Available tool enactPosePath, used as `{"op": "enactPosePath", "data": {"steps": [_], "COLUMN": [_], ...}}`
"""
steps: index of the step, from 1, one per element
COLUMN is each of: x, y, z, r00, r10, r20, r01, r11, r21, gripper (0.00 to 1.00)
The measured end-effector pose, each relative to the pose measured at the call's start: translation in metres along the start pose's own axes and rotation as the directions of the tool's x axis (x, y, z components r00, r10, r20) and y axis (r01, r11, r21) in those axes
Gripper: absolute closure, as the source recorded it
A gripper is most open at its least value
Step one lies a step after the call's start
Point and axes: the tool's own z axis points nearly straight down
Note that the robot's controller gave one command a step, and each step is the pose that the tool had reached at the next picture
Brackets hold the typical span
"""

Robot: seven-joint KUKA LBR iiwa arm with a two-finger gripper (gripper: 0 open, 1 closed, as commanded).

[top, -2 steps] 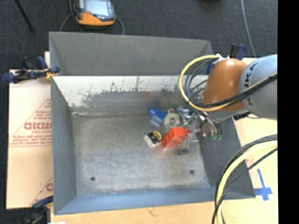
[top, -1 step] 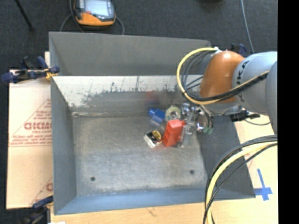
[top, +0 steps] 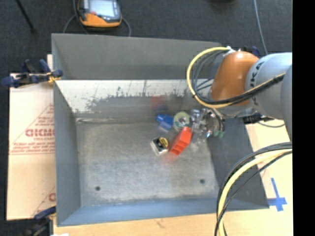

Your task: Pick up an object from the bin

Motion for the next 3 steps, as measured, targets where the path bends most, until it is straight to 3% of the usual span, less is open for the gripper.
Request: {"op": "enactPosePath", "data": {"steps": [1, 2, 3], "x": [-0.005, -0.017, -0.014], "y": [0.027, 0.027, 0.026], "z": [-0.002, -0.113, -0.107], "r00": [0.998, 0.999, 0.999], "r10": [0.054, 0.042, 0.041], "r20": [-0.019, -0.026, -0.035], "r01": [-0.054, -0.041, -0.040], "r11": [0.999, 0.999, 0.999], "r21": [0.000, 0.007, 0.009], "gripper": [1.00, 1.00, 0.00]}}
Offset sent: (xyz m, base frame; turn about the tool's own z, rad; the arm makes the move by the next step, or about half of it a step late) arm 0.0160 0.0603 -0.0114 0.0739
